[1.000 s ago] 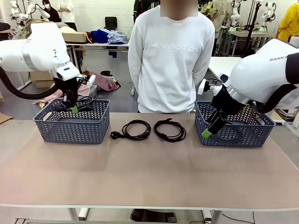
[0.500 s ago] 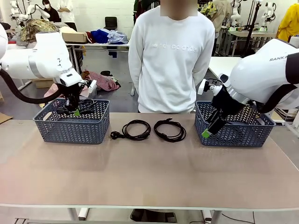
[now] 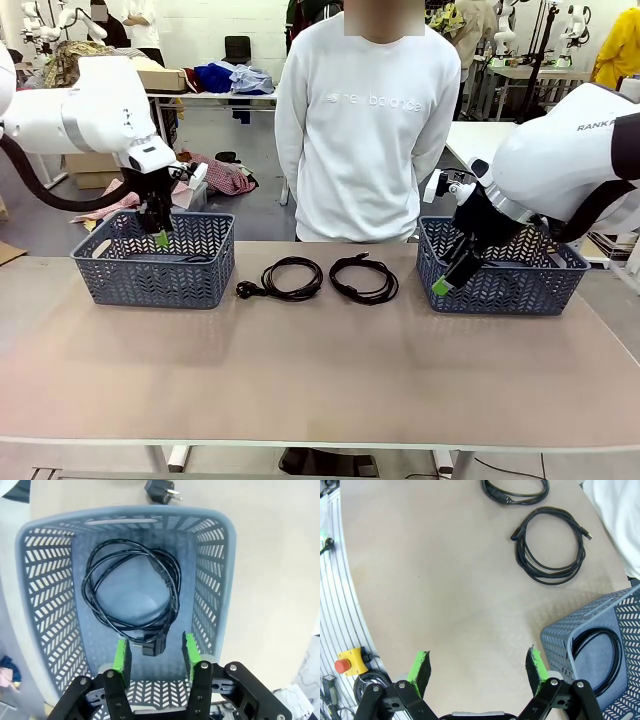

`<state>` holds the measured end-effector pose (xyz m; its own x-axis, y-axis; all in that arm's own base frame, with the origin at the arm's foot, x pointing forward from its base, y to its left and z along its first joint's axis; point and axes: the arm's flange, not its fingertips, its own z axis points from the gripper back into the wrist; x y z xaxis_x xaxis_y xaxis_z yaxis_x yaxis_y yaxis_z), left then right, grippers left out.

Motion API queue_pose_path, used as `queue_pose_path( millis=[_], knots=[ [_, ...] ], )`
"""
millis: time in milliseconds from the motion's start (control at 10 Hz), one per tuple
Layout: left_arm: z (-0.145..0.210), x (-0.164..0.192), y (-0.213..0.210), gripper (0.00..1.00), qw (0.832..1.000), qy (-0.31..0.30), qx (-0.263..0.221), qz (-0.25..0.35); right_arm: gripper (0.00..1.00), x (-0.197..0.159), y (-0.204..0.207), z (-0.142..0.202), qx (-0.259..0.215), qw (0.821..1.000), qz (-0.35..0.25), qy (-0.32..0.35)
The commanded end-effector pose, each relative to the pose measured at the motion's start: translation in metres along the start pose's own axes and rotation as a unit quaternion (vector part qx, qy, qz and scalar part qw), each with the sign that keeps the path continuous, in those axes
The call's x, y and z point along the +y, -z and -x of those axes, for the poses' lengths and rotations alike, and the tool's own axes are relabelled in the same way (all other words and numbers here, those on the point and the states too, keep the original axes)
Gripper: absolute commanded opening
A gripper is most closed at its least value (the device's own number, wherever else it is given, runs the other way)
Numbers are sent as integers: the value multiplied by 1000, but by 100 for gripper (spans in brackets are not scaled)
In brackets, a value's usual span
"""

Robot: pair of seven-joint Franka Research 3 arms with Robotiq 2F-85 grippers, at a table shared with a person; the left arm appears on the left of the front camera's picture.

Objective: Organize the cables according to human instructions.
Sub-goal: Pick up a bundle of cables and place it in the basket indicated by the human.

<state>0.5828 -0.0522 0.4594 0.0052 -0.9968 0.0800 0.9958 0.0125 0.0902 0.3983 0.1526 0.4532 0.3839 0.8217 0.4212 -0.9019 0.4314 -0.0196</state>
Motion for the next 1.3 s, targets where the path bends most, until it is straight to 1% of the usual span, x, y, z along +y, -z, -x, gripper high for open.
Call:
queue_pose_path(
  millis=[0, 100, 200, 300, 400, 700, 800, 900, 1000, 1200],
  knots=[
    [-3, 7, -11, 93, 1000, 0, 5, 20, 100, 0, -1, 0, -1, 1000, 1, 3],
    [-6, 8, -15, 75, 1000, 1, 2, 24, 100, 0, -1, 0, -1, 1000, 1, 3],
    [-8, 8, -18, 100, 1000, 2, 2, 25, 100, 0, -1, 0, -1, 1000, 1, 3],
    [-9, 7, -21, 95, 1000, 3, 0, 28, 100, 0, -1, 0, -1, 1000, 1, 3],
    [-9, 6, -23, 100, 1000, 1, -1, 26, 100, 0, -1, 0, -1, 1000, 1, 3],
    [-5, 1, -24, 100, 1000, -9, -14, 22, 100, 0, -1, 0, -1, 1000, 1, 3],
    [-2, 0, -21, 100, 999, -24, -25, 3, 100, 0, -1, 0, -1, 1000, 1, 3],
    [-1, 2, -18, 100, 999, -44, -30, 1, 100, 0, -1, 0, -1, 1000, 1, 3],
    [-7, 5, -22, 100, 1000, -3, -9, 16, 100, 0, -1, 0, -1, 1000, 1, 3],
    [-7, 5, -22, 100, 1000, -3, -9, 16, 100, 0, -1, 0, -1, 1000, 1, 3]
  ],
)
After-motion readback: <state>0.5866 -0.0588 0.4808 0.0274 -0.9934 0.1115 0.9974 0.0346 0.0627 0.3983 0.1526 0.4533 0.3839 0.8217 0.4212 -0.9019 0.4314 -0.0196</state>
